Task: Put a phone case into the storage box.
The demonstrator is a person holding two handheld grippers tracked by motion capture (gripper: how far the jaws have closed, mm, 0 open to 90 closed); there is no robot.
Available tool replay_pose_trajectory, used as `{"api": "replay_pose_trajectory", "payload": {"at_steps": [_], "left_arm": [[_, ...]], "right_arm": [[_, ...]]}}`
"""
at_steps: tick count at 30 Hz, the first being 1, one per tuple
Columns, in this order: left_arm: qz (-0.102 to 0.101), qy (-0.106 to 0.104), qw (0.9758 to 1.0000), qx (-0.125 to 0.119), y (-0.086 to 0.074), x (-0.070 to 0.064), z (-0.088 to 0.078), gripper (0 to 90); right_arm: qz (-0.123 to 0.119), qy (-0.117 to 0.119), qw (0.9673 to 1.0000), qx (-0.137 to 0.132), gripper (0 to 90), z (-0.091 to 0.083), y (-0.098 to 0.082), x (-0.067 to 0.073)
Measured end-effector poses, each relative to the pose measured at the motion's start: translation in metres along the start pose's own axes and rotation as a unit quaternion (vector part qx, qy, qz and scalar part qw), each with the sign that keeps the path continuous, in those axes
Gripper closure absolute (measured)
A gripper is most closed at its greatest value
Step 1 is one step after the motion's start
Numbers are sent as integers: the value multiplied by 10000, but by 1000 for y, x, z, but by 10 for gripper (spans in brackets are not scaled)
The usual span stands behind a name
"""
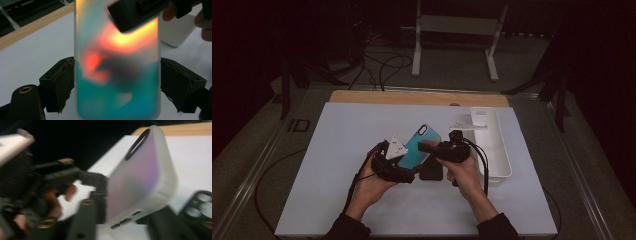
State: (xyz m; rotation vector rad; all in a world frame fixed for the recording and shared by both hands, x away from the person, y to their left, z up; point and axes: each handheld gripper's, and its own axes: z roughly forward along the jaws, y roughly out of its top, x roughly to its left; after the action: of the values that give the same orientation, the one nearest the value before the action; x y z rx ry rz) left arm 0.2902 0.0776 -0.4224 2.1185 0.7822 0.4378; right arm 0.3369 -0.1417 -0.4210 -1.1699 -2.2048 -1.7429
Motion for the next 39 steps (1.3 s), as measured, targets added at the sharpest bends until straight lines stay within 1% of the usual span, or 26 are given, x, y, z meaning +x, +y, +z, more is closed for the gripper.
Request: {"api": "replay_pose_trajectory", "payload": {"at_steps": [1, 2, 3, 4, 5, 6, 7, 8, 11, 14, 16, 17, 21, 23, 26, 29, 30, 31, 33, 35, 38, 39], "left_arm": [[49, 44, 10000, -10, 0, -1, 0, 170], [49, 44, 10000, -10, 0, -1, 0, 169], [102, 94, 9999, -12, -1, -2, 1, 169], [108, 91, 9999, -9, 0, -2, 1, 166], [69, 28, 10000, -42, -1, 0, 0, 168], [67, -4, 9999, -82, -1, 1, -2, 254], [-5, -14, 9999, -100, -2, 3, -3, 241], [-32, -47, 9999, -102, -4, 5, -4, 218], [-110, -101, 9998, -106, -7, 10, -6, 215], [-135, -169, 9997, -97, -9, 13, -8, 201], [-156, -241, 9995, -125, -10, 14, -8, 195], [-175, -314, 9993, -113, -11, 14, -8, 194], [-181, -439, 9988, -104, -13, 15, -8, 184], [-212, -540, 9982, -130, -15, 16, -8, 182], [-272, -618, 9976, -154, -16, 17, -8, 182], [-351, -752, 9964, -188, -17, 18, -7, 182], [-378, -781, 9961, -183, -17, 18, -7, 188], [-392, -857, 9954, -167, -18, 18, -7, 205], [-369, -1000, 9942, -161, -18, 18, -7, 240], [-358, -1137, 9927, -180, -19, 17, -7, 265], [-336, -1252, 9914, -188, -18, 16, -6, 274], [-284, -1287, 9911, -161, -18, 16, -5, 275]], "right_arm": [[-21, 48, 10000, 2, 793, 0, 0, 2], [-21, 48, 10000, 2, 793, 0, 0, 2], [-56, 26, 10000, 9, 801, 0, 0, 4], [-109, -6, 9999, 25, 821, 0, 0, 7], [-134, -20, 9999, 47, 832, 0, 0, 7], [-214, -44, 9998, 39, 863, 0, 0, 9], [-309, -182, 9994, 33, 864, 0, 0, 11], [-329, -185, 9993, 38, 866, -1, 1, 11], [-442, -252, 9987, 87, 867, -3, 2, 12], [-472, -239, 9986, 90, 867, -5, 2, 12], [-510, -216, 9984, 78, 867, -6, 3, 12], [-531, -207, 9984, 66, 867, -7, 3, 12], [-638, -169, 9978, 54, 868, -9, 3, 14], [-679, -103, 9976, 27, 867, -12, 4, 15], [-702, 35, 9975, 11, 866, -14, 4, 16], [-716, 165, 9973, -30, 866, -15, 4, 18], [-741, 209, 9970, -20, 866, -15, 4, 18], [-759, 248, 9968, -7, 866, -15, 4, 18], [-825, 346, 9960, 41, 865, -14, 3, 18], [-967, 439, 9943, 49, 865, -15, 3, 19], [-1049, 554, 9929, 76, 865, -15, 3, 19], [-1060, 579, 9927, 75, 865, -16, 3, 19]]}}
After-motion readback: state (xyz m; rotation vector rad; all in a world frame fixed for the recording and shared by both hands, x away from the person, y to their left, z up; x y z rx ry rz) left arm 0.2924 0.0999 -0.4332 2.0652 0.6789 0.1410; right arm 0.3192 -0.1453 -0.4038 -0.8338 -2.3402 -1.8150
